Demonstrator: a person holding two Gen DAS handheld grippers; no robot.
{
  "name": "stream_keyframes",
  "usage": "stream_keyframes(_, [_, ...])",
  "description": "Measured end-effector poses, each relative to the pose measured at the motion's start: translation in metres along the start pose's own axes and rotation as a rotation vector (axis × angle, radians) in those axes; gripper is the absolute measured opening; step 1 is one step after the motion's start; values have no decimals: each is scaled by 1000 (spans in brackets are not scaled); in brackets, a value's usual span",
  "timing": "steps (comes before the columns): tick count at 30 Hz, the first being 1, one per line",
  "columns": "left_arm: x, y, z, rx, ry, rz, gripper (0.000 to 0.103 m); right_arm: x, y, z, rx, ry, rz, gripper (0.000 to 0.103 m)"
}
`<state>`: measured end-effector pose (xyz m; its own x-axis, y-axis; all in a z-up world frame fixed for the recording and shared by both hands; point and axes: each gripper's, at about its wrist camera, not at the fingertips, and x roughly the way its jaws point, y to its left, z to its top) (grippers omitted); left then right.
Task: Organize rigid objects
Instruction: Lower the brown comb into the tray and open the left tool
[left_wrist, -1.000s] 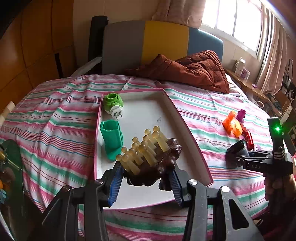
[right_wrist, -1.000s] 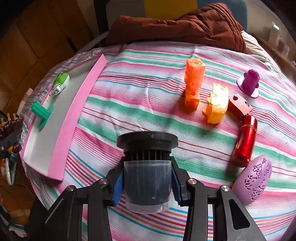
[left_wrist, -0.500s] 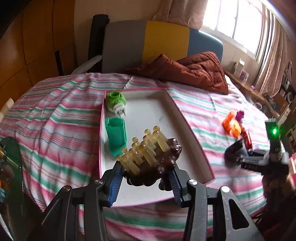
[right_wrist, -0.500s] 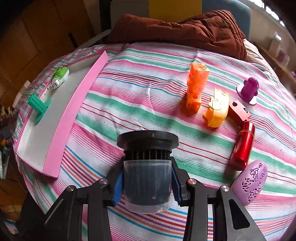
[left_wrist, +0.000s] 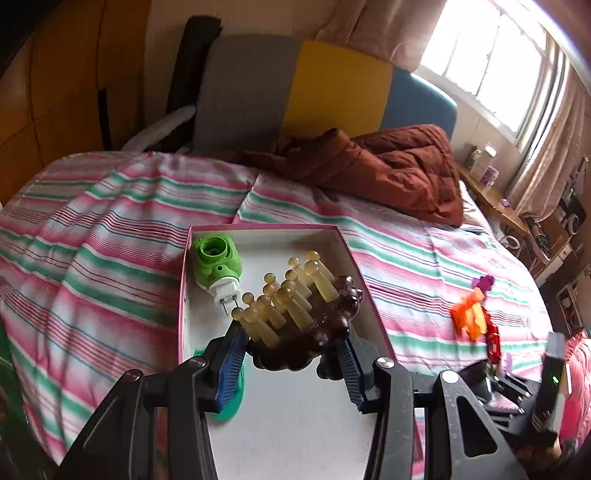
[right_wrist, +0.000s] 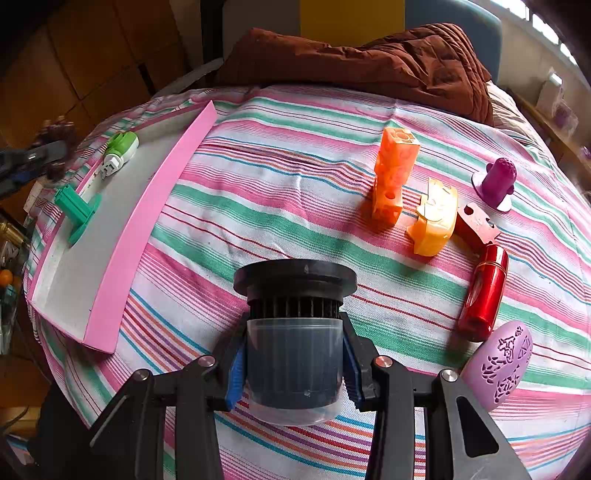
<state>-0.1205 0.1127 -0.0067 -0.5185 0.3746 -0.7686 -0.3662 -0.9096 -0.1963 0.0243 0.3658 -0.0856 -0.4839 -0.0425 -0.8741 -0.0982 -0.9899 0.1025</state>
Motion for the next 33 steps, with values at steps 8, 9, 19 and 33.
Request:
stream_keyframes(8, [54,10,2,19,113,60,48,0,0,0,4,0,4,43])
stream_keyframes(9, [58,12,2,16,109,68,48,0,0,0,5,0,4,43])
stream_keyframes(19, [59,20,-1,0,106,92,50,0,0,0,11,-1,7,43])
stream_keyframes(33, [-17,-15,-10,102,-95,120,53,0,3,0,1,-3,-7,43])
